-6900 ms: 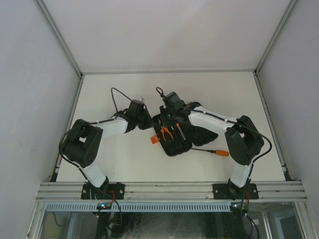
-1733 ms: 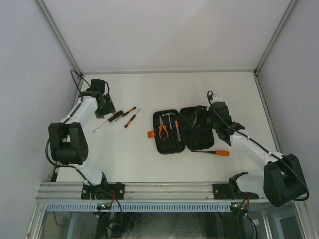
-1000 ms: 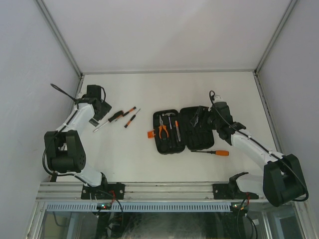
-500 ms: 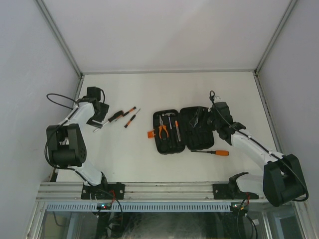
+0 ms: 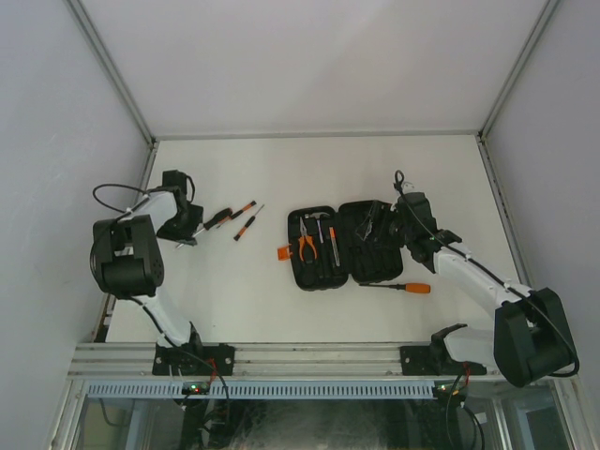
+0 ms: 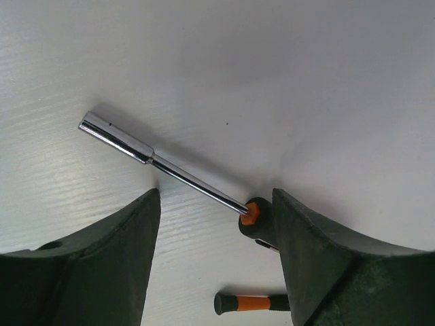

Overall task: Sort the tools into containers
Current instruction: Pick up the screwdriver from the center of the board.

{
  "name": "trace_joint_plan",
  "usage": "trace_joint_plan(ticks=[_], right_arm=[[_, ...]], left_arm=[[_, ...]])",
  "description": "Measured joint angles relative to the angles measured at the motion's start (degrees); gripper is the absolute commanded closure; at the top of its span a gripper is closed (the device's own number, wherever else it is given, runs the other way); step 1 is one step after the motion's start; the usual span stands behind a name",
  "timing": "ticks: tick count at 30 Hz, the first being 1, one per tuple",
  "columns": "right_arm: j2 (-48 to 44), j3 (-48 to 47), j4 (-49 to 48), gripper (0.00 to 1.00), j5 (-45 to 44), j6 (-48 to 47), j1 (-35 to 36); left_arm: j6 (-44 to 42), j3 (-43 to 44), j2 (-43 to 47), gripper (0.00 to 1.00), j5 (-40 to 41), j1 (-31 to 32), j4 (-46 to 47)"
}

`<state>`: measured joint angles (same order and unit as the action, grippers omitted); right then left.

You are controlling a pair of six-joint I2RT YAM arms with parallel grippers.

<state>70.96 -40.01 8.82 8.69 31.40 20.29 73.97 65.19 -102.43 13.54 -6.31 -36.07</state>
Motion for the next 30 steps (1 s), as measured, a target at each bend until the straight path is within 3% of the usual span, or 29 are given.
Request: trace_joint_plan(ticks=[18,30], right_arm=[[0.11,0.0,0.52,0.34,-0.02,1.01,0.37],[0.13,0.0,1.2,0.35,-0.02,1.14,0.37]], left_arm=[[-0.26,0.0,-0.72,0.69,-2.27,-0.44,4.28],[-3.23,0.96,-2.56,0.85,-3.28,-1.01,5.62]])
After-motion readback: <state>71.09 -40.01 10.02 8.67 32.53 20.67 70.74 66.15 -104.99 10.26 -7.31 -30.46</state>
